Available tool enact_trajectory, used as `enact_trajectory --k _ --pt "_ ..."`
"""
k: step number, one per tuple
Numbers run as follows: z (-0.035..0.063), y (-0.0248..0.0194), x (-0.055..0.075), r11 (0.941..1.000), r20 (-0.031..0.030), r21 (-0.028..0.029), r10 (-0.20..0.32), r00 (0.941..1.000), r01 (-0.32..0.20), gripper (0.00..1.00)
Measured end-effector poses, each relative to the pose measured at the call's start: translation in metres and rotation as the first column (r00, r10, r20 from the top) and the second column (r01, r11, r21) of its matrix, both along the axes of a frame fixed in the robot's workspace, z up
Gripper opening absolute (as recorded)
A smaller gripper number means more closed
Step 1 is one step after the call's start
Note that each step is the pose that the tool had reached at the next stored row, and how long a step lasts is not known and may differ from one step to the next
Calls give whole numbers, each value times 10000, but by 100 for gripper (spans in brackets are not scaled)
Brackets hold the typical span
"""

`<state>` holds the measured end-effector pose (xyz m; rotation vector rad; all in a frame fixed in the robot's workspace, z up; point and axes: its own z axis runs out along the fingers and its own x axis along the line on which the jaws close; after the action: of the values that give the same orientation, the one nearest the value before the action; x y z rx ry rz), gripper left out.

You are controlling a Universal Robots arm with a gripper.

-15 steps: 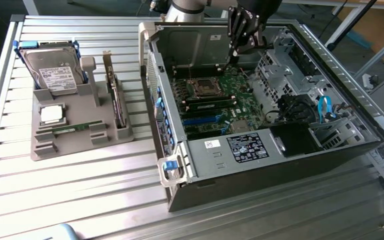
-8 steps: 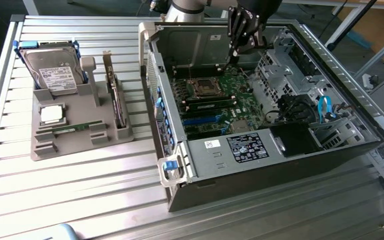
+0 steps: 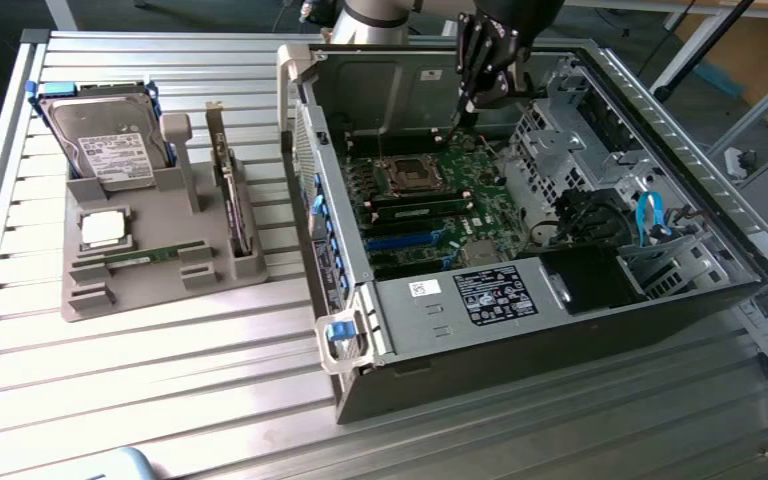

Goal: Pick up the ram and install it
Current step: 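Press down the ram until it locks into place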

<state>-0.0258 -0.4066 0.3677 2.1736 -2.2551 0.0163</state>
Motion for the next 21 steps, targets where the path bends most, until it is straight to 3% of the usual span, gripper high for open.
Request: enact_trajectory --k 5,10,16,21 --pt "0 0 0 9974 0 0 -725 9974 725 11" --pt "0 0 0 9894 0 0 -1455 9894 1455 11" --pt "0 0 0 9712 0 -1 -2382 9712 2382 11" --pt "0 0 0 9499 0 0 -3125 9499 3125 11"
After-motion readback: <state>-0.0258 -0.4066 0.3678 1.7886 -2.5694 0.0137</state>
